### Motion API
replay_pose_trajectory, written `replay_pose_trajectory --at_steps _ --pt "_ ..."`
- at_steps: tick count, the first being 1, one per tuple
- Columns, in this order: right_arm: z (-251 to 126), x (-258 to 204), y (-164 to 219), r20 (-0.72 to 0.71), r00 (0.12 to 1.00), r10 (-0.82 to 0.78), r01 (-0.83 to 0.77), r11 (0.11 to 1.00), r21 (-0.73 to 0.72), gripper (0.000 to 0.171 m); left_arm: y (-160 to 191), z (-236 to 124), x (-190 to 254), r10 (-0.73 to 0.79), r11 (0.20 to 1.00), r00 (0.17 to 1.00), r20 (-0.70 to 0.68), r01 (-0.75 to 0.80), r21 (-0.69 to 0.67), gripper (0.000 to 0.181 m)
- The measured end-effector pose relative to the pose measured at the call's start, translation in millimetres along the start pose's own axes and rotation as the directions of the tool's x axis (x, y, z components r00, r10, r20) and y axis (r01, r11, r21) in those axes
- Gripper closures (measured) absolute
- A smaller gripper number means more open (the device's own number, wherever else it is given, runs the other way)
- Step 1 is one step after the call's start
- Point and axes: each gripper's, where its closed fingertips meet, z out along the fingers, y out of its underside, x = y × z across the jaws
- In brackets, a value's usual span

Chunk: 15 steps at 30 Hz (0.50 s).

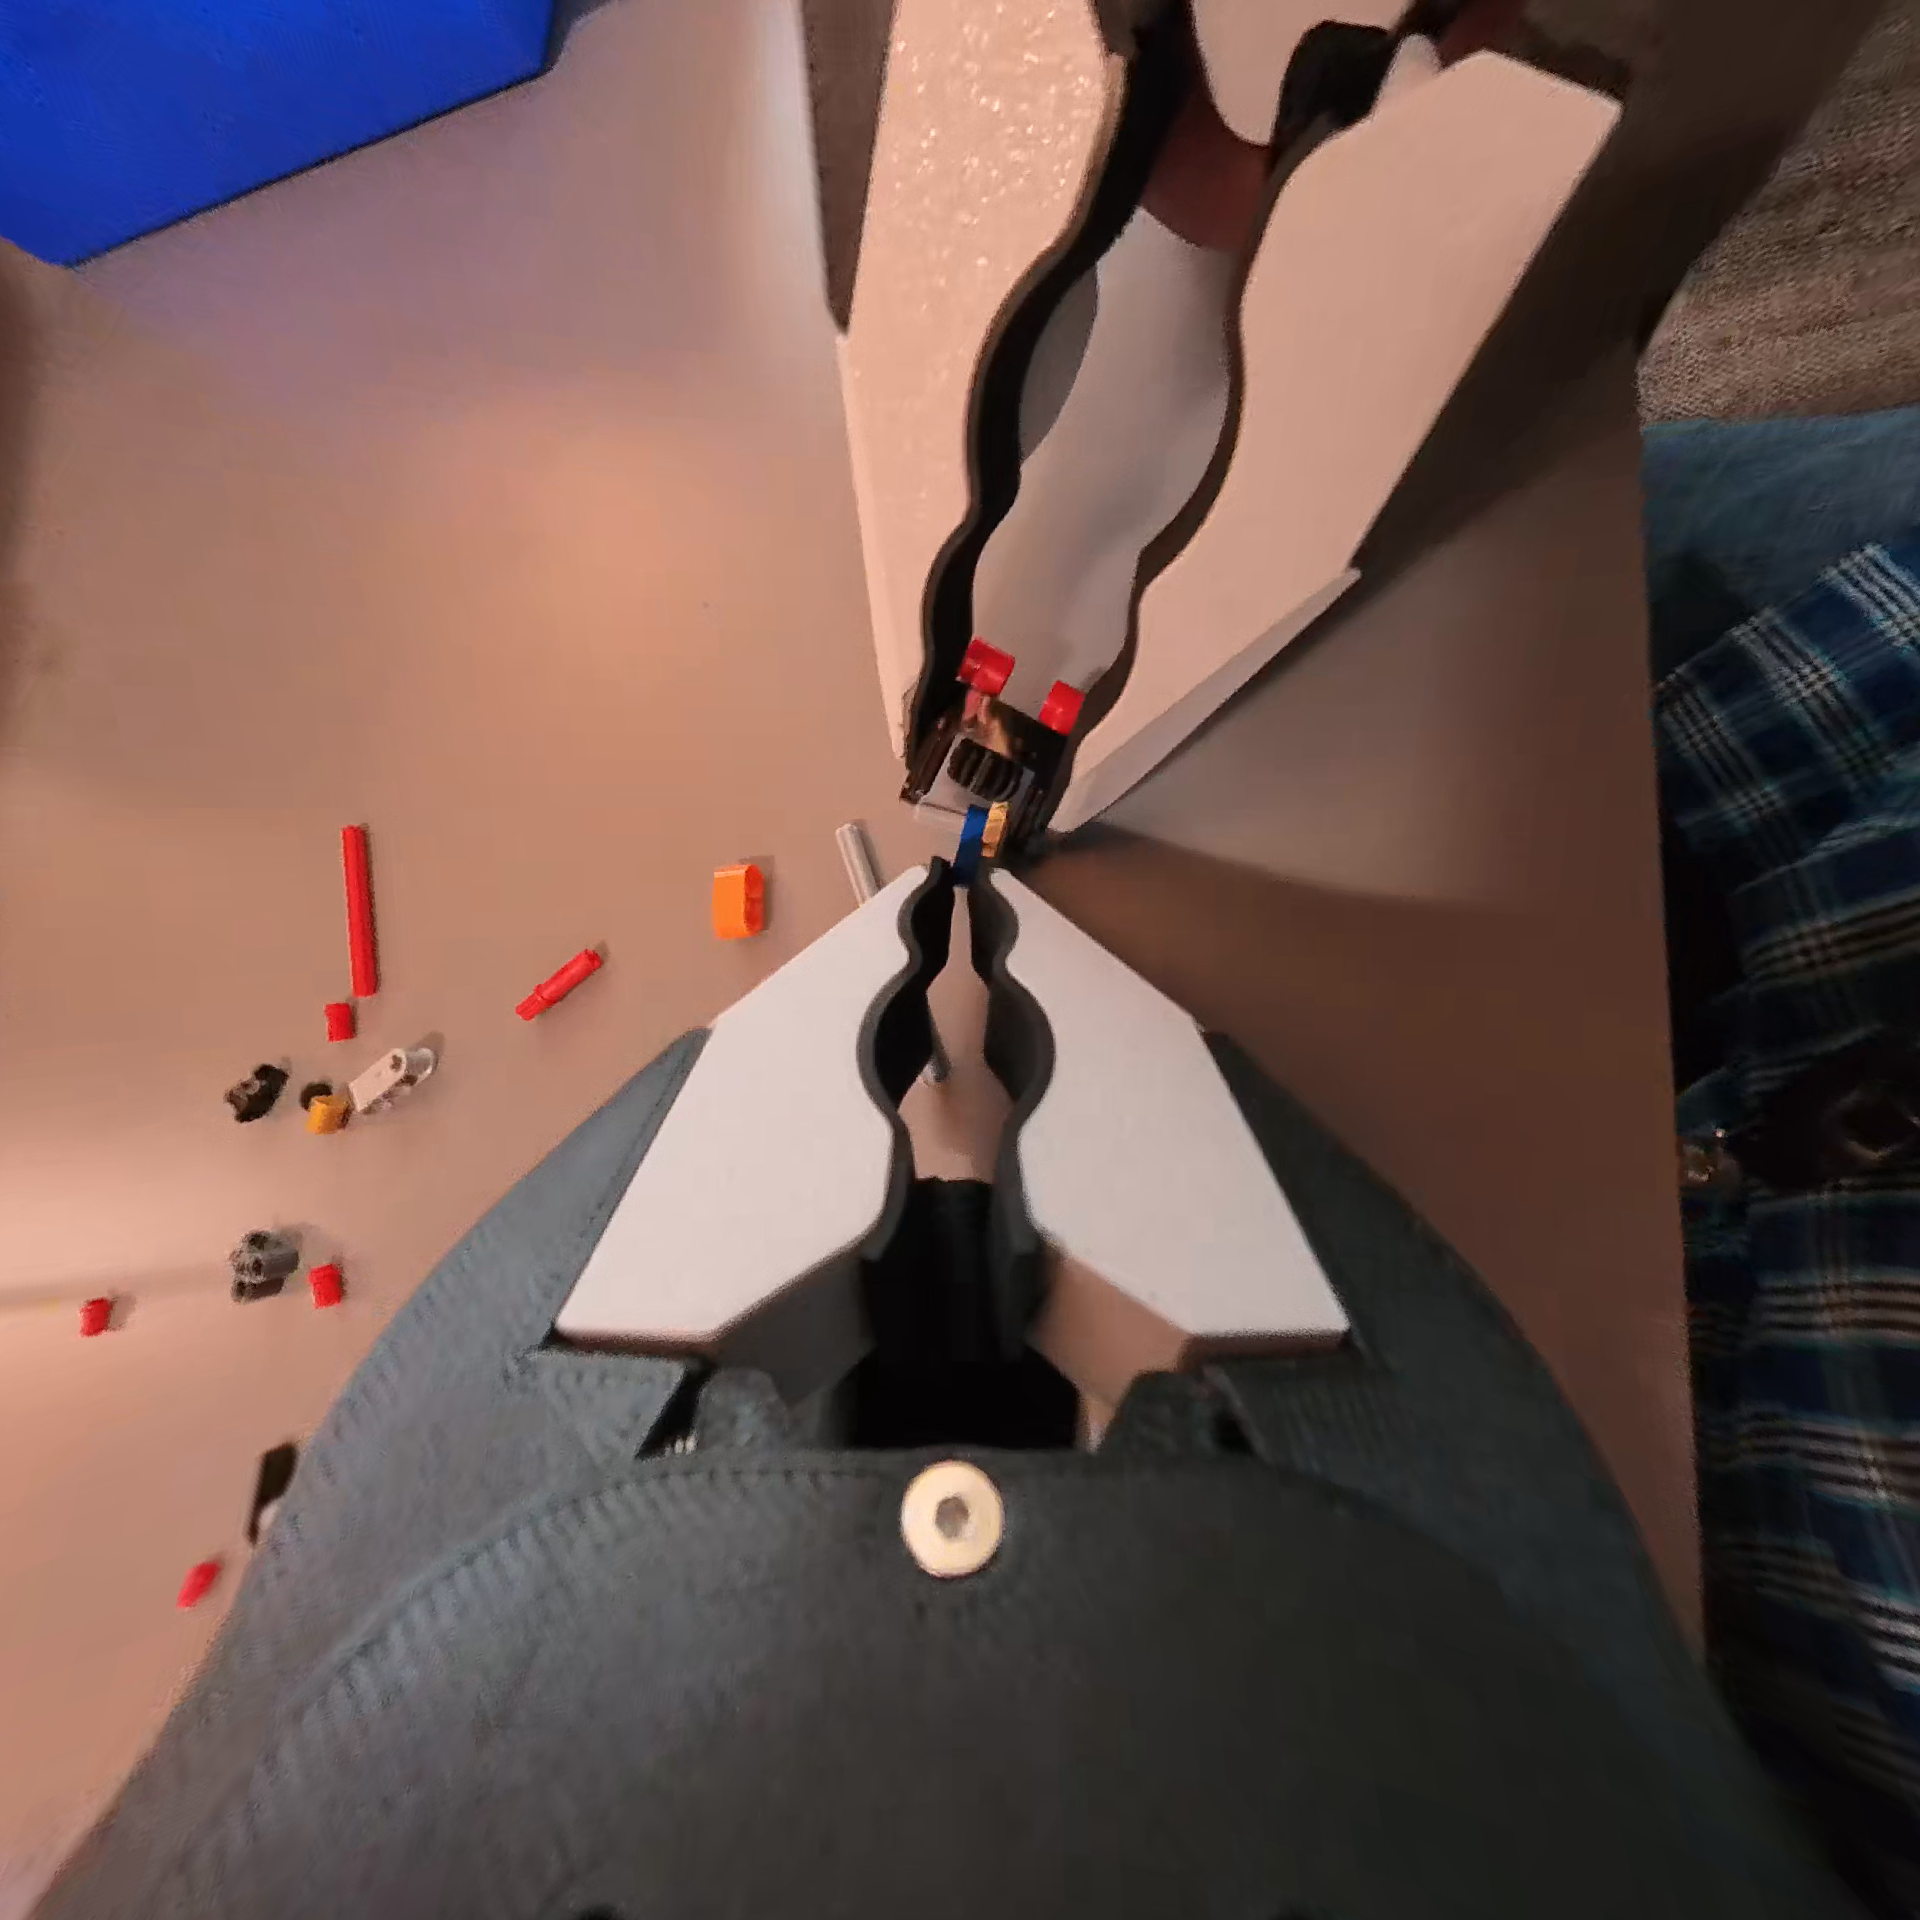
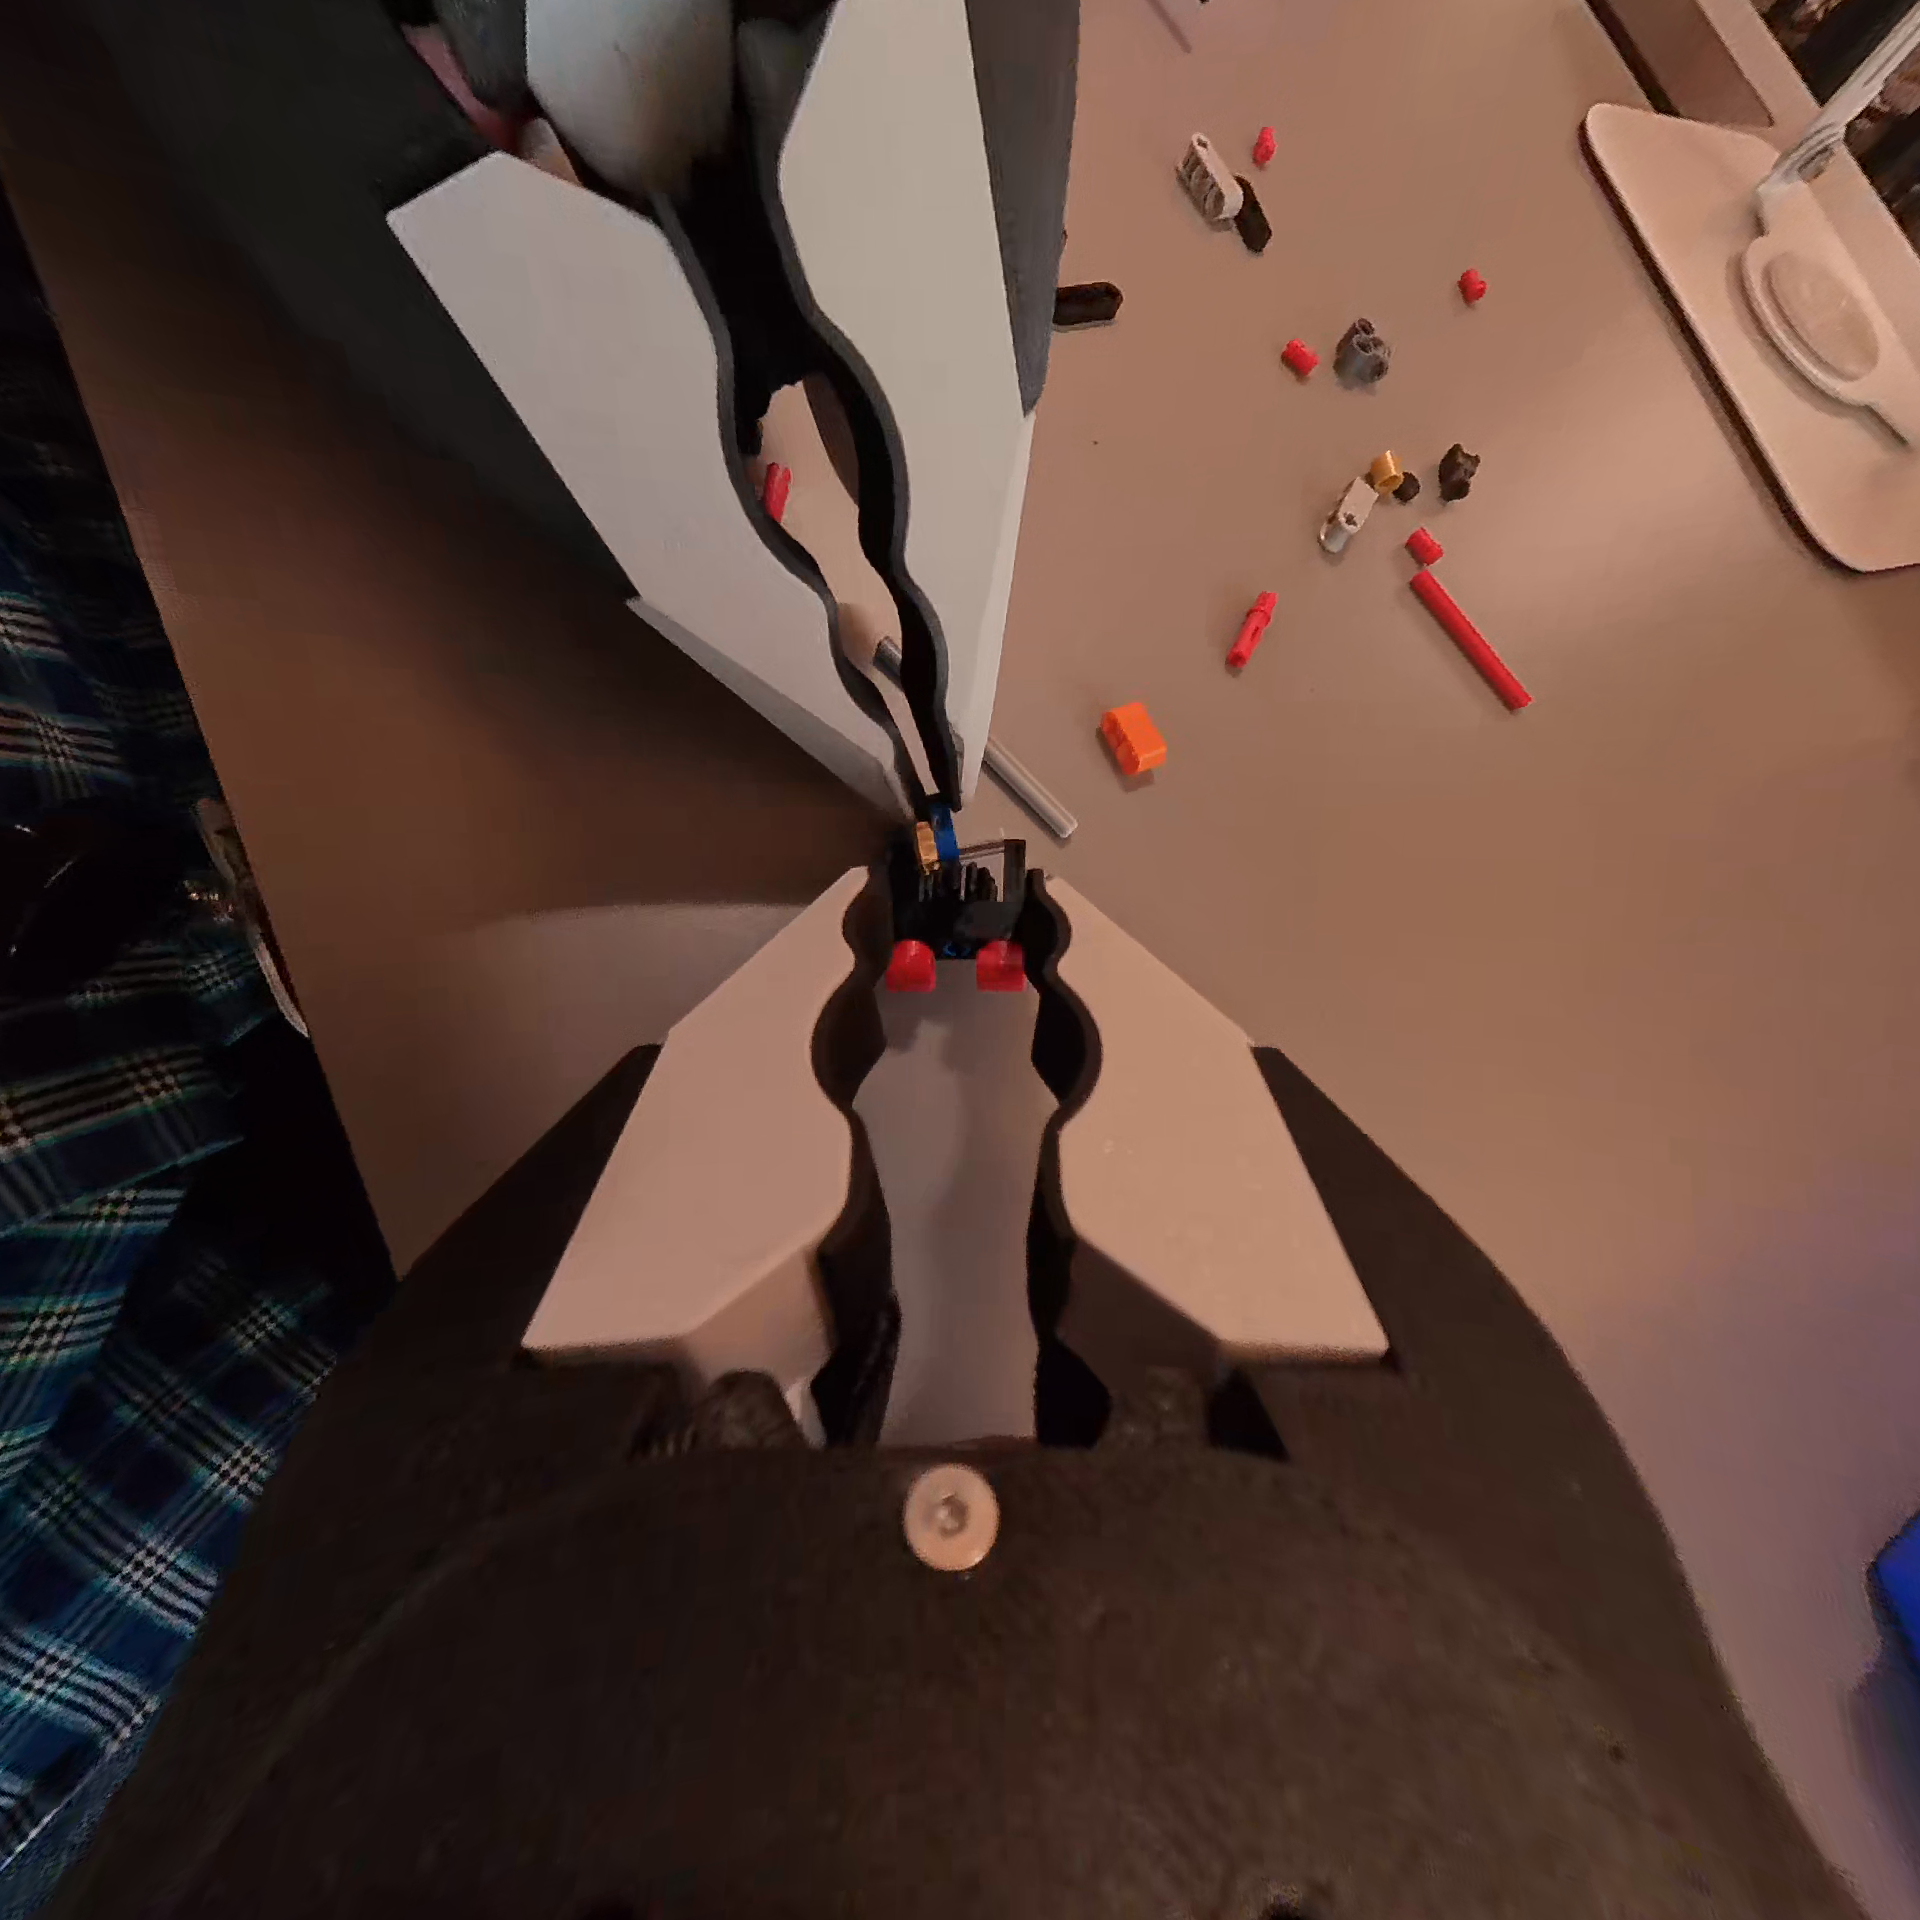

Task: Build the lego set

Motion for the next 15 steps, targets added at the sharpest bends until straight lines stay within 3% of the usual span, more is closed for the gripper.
replay_pose_trajectory --at_steps 6,15 --pt "0.5 -0.8 0.3 0.002 1.0 -0.007 0.007 1.0 -0.002 0.149 -0.1 -1.1 0.2 -0.018 1.0 0.999 0.033 0.018 0.0 0.178" --pt "0.4 -4.0 -0.8 0.03 0.999 -0.017 0.017 1.0 0.006 0.149 -2.2 -2.4 -4.7 0.214 0.977 0.976 0.032 -0.213 -0.024 0.162"
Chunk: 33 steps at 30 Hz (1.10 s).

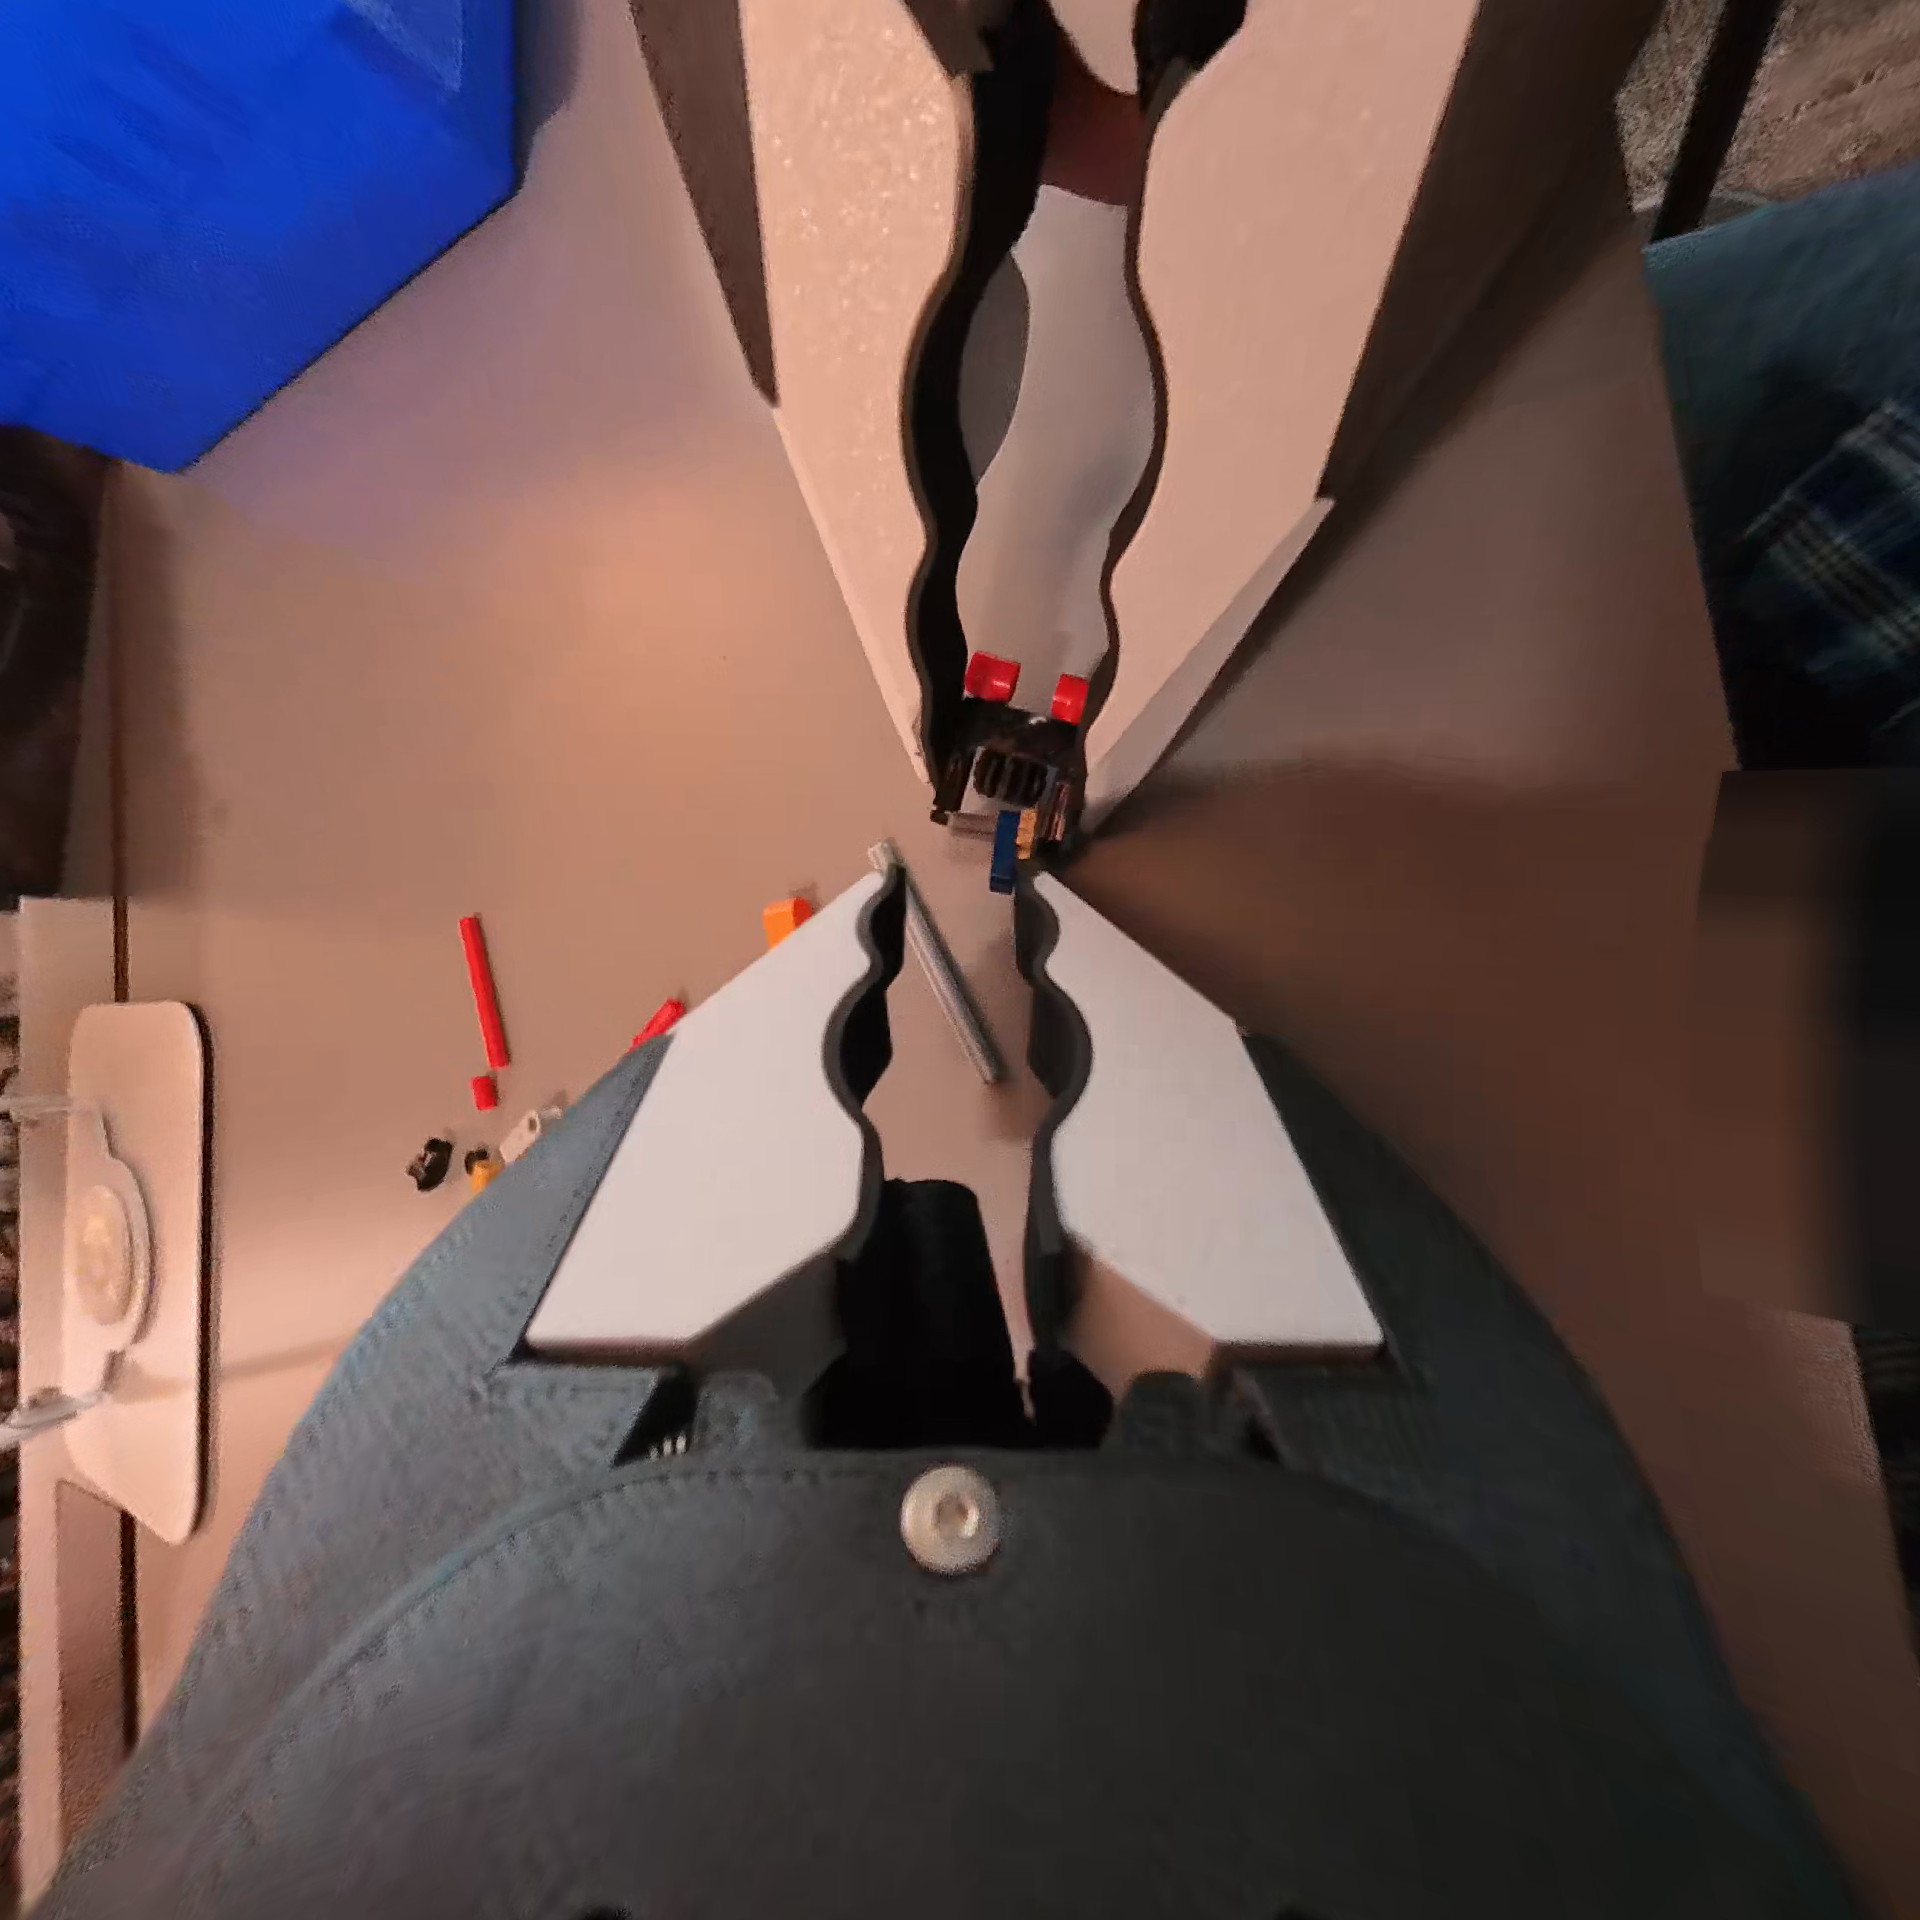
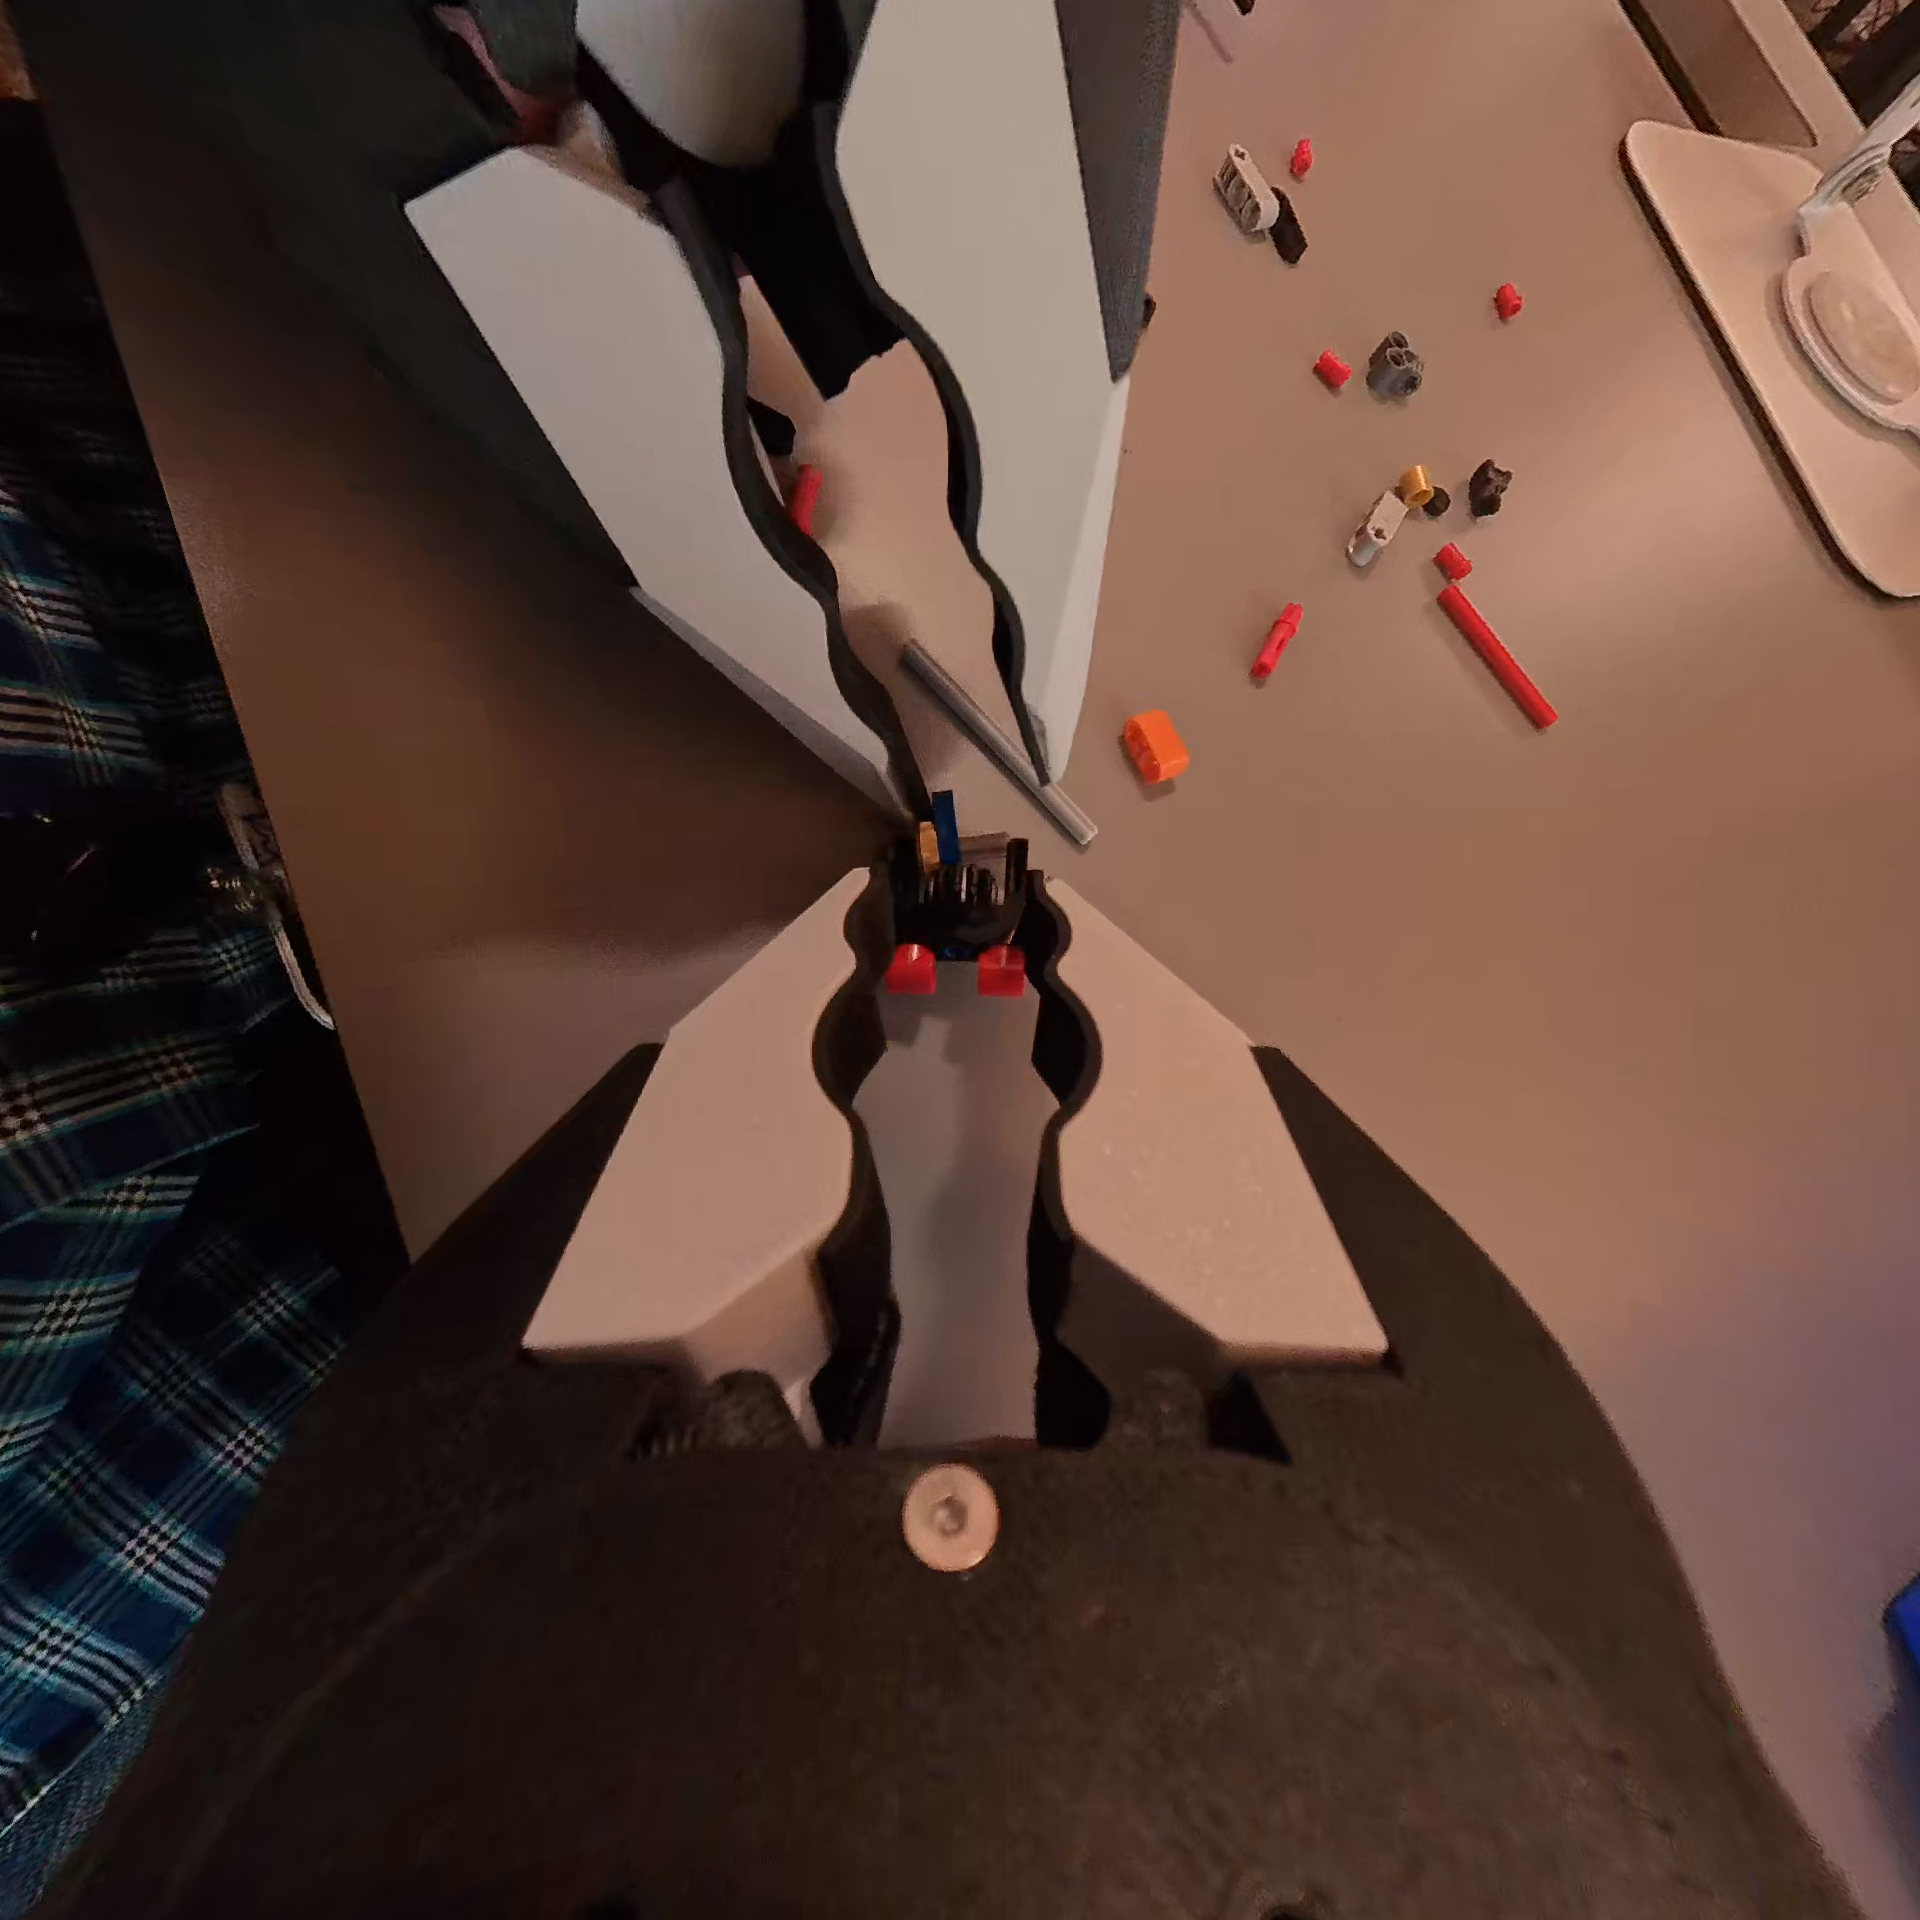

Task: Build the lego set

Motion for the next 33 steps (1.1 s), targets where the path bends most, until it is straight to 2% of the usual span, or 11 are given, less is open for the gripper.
replay_pose_trajectory --at_steps 4,10,13,19,25,33 --pt "0.1 -0.4 -0.2 0.007 1.0 -0.002 0.002 1.0 0.002 0.149 -0.7 1.0 6.6 0.088 0.996 0.994 -0.058 -0.088 0.002 0.173" --pt "-0.4 -1.7 -0.8 0.019 1.0 -0.013 0.013 1.0 0.009 0.149 -2.2 1.4 10.3 0.17 0.985 0.981 -0.095 -0.17 0.016 0.178" --pt "-1.0 -1.6 -0.5 0.012 1.0 -0.015 0.015 1.0 0.009 0.149 -2.4 2.0 10.1 0.089 0.996 0.99 -0.112 -0.088 0.015 0.179" --pt "-1.6 0.8 1.1 -0.018 1.0 0.009 -0.009 1.0 -0.004 0.149 -1.5 2.8 7.6 -0.081 0.997 0.996 -0.027 0.081 0.0 0.179" --pt "-1.4 2.4 2.3 -0.042 0.998 0.045 -0.046 0.999 -0.019 0.149 -0.6 3.3 5.9 -0.222 0.975 0.975 0.022 0.222 0.005 0.179" --pt "-1.6 3.4 3.6 -0.086 0.993 0.077 -0.081 0.996 -0.042 0.15 -1.2 4.3 3.4 -0.37 0.928 0.917 0.152 0.372 0.013 0.179"
